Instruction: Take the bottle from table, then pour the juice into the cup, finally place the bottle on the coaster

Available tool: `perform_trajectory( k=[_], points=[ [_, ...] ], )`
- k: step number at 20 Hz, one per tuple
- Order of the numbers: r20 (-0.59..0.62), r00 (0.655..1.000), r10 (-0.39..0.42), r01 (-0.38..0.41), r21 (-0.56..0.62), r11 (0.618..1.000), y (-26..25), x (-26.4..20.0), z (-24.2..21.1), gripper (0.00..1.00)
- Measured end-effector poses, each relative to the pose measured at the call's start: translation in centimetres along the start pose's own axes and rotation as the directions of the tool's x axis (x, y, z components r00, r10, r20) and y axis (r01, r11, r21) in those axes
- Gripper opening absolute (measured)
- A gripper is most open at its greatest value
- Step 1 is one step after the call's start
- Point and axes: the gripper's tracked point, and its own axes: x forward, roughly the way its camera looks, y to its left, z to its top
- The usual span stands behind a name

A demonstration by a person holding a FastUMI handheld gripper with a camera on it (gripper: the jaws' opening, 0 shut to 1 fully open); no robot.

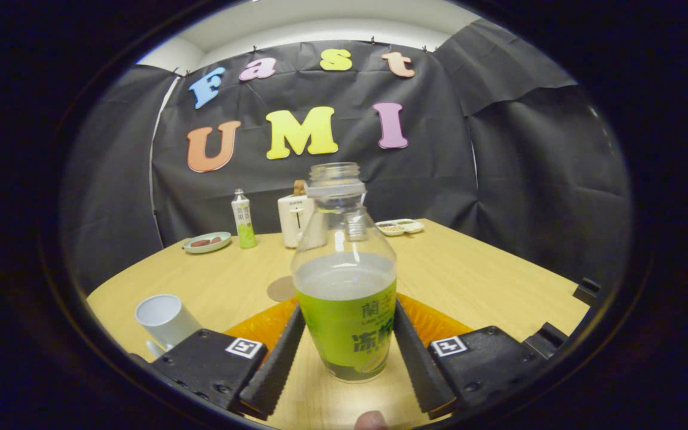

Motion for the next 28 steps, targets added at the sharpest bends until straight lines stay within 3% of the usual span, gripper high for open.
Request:
perform_trajectory(
  k=[1, 7, 13, 17, 28],
  points=[
    [-0.019, 1.000, 0.015, -0.015, -0.003, 1.000, 0.1, -0.4, 0.0, 0.82],
    [-0.046, 0.998, 0.051, -0.054, -0.046, 0.997, 1.0, -1.5, 0.8, 0.76],
    [-0.028, 0.997, 0.065, -0.069, -0.175, 0.982, 2.2, -2.7, 2.6, 0.74],
    [-0.061, 0.997, 0.043, -0.058, -0.277, 0.959, 2.1, -2.8, 2.7, 0.74],
    [0.004, 1.000, -0.003, 0.005, -0.524, 0.852, 1.9, -4.3, 5.0, 0.74]
  ],
)
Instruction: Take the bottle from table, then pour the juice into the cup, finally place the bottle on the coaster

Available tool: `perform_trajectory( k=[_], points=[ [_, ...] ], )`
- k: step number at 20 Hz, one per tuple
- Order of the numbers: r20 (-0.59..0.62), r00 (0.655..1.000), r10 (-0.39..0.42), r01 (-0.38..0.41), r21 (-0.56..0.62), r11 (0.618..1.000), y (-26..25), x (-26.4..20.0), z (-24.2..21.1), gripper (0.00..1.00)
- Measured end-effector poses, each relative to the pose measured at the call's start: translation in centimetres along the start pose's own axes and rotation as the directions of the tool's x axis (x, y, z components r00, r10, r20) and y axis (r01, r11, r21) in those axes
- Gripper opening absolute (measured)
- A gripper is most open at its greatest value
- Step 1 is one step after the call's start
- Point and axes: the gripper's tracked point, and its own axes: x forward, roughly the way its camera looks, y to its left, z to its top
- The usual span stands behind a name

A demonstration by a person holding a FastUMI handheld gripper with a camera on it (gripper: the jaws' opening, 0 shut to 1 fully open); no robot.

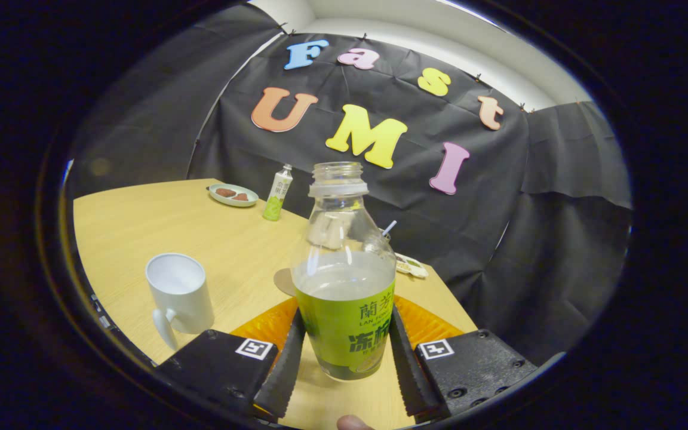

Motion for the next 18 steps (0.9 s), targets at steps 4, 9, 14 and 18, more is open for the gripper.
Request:
perform_trajectory(
  k=[4, 9, 14, 18],
  points=[
    [0.019, 1.000, -0.016, 0.018, -0.087, 0.996, -0.6, -0.7, 0.9, 0.74],
    [0.010, 1.000, -0.020, 0.022, -0.177, 0.984, -1.2, -1.0, 1.0, 0.74],
    [0.011, 1.000, -0.029, 0.031, -0.309, 0.951, -0.5, -0.8, 1.1, 0.74],
    [0.024, 1.000, -0.017, 0.025, -0.428, 0.903, 1.2, -0.1, 1.2, 0.74]
  ],
)
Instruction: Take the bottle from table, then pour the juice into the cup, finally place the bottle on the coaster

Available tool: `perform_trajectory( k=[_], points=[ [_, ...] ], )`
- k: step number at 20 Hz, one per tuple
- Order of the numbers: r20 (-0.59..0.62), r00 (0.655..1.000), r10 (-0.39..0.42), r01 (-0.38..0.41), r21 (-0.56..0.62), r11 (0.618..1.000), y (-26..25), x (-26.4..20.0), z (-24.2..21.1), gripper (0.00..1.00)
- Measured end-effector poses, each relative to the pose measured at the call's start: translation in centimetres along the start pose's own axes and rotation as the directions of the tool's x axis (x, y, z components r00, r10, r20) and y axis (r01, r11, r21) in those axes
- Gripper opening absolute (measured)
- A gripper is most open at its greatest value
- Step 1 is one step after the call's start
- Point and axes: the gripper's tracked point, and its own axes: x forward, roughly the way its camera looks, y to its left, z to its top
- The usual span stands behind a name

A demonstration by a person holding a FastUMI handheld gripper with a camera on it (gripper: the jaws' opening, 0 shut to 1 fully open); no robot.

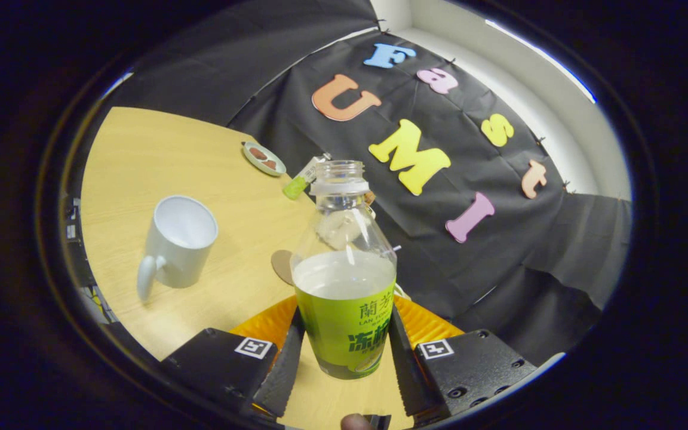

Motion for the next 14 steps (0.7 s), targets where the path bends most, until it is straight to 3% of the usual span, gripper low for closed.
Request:
perform_trajectory(
  k=[4, 14],
  points=[
    [0.032, 0.998, -0.054, 0.059, -0.185, 0.981, 0.19, -0.05, 0.93, 0.75],
    [0.066, 0.984, -0.165, 0.176, -0.493, 0.852, -0.29, 0.30, 1.15, 0.74]
  ],
)
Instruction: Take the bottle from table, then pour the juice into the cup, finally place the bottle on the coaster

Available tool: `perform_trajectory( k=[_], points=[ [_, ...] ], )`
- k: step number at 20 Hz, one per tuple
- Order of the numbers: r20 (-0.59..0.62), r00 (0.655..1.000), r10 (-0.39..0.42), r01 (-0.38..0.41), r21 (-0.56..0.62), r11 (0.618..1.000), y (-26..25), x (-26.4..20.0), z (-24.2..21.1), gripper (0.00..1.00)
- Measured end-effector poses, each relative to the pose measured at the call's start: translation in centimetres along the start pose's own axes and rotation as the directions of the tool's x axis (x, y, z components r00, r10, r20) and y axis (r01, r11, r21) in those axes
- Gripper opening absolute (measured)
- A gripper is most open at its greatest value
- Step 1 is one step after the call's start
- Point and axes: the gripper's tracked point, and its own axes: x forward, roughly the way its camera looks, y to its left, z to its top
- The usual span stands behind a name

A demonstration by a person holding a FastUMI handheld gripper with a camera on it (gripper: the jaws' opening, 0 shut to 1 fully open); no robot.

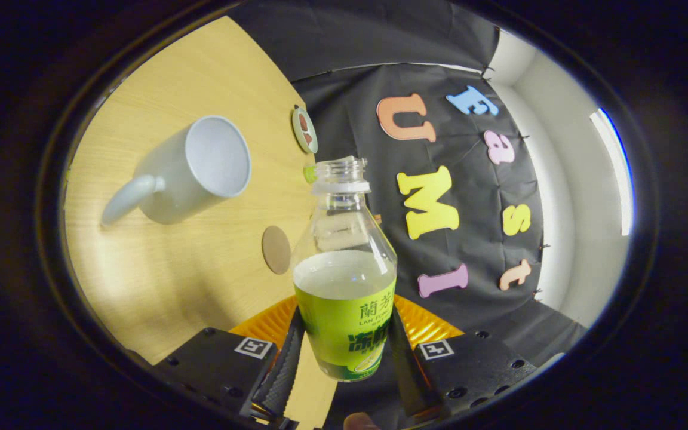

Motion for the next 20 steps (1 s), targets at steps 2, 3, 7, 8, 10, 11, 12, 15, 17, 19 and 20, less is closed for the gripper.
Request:
perform_trajectory(
  k=[2, 3, 7, 8, 10, 11, 12, 15, 17, 19, 20],
  points=[
    [0.002, 1.000, -0.010, 0.010, -0.043, 0.999, -0.2, 0.1, -0.1, 0.75],
    [0.002, 1.000, -0.011, 0.011, -0.059, 0.998, -0.1, 0.2, 0.0, 0.75],
    [0.011, 0.999, -0.044, 0.045, -0.137, 0.990, -0.8, -0.1, 0.4, 0.75],
    [0.017, 0.998, -0.057, 0.059, -0.160, 0.985, -0.9, -0.2, 0.6, 0.75],
    [0.029, 0.997, -0.077, 0.081, -0.203, 0.976, -1.2, -0.3, 0.7, 0.74],
    [0.037, 0.996, -0.085, 0.091, -0.225, 0.970, -1.3, -0.3, 0.8, 0.75],
    [0.042, 0.995, -0.095, 0.102, -0.246, 0.964, -1.5, -0.3, 0.9, 0.75],
    [0.052, 0.993, -0.107, 0.117, -0.285, 0.951, -2.1, -0.4, 2.5, 0.75],
    [0.060, 0.992, -0.114, 0.127, -0.302, 0.945, -2.4, 0.6, 3.0, 0.75],
    [0.074, 0.988, -0.138, 0.155, -0.337, 0.929, -3.1, 0.7, 3.3, 0.74],
    [0.073, 0.987, -0.142, 0.159, -0.346, 0.925, -3.3, 0.6, 3.4, 0.74]
  ],
)
